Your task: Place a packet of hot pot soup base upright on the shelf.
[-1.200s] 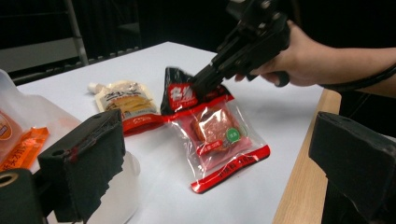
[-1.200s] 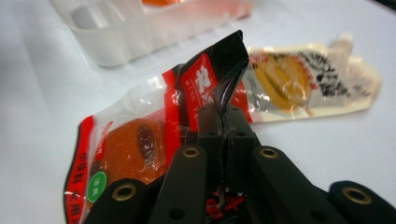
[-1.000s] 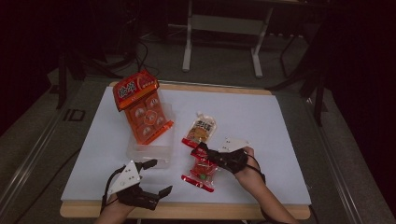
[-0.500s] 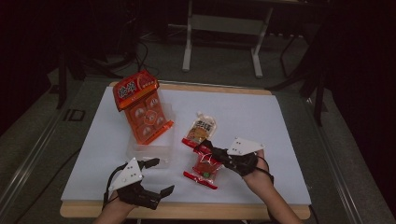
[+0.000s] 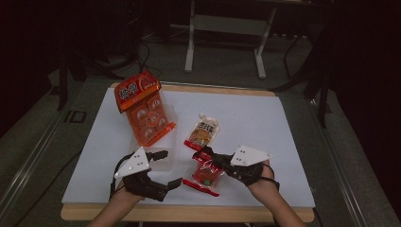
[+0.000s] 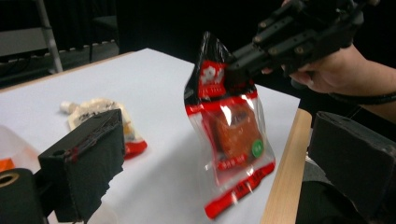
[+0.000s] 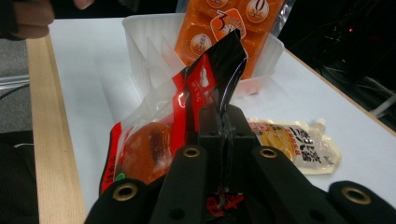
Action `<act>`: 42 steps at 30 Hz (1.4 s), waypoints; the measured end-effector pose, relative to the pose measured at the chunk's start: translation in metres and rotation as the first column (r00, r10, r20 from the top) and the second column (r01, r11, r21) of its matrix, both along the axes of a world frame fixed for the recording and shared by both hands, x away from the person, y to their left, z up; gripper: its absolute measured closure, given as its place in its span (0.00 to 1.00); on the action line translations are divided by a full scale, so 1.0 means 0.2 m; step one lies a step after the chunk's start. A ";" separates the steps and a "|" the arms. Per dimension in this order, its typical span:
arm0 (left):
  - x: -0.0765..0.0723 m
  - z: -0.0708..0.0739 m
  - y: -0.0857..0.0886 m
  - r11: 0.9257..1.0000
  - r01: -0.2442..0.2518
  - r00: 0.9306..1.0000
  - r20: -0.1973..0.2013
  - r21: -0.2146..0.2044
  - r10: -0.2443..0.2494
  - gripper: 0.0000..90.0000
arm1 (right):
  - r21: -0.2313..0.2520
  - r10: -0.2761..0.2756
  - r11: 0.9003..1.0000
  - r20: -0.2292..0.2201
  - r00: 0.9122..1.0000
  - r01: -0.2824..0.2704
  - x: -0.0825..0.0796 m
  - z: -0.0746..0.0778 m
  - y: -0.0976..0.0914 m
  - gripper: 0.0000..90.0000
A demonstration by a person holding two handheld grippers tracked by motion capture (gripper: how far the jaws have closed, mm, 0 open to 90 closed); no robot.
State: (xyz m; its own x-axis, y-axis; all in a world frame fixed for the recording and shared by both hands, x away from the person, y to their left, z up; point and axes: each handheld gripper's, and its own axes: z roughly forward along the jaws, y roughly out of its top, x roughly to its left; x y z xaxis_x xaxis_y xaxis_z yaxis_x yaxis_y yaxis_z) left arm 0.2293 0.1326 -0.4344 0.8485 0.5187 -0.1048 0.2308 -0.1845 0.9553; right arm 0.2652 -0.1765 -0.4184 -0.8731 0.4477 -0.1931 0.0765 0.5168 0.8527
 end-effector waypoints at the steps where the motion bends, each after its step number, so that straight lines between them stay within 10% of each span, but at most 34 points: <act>1: 0.01 0.01 -0.01 1.000 0.003 1.000 0.003 0.010 -0.003 0.05 | 0.003 0.000 1.000 0.002 1.000 0.000 0.00 0.00 0.00 0.98; 23: 0.16 0.11 -0.18 0.995 0.073 0.997 0.006 0.063 -0.073 0.16 | 0.000 0.047 0.999 0.021 0.999 -0.047 -0.06 0.02 0.05 0.98; 42: 0.22 0.08 -0.22 0.972 0.174 0.984 0.011 0.157 -0.178 0.77 | 0.000 0.064 0.998 0.029 0.998 -0.064 -0.07 0.03 0.07 0.98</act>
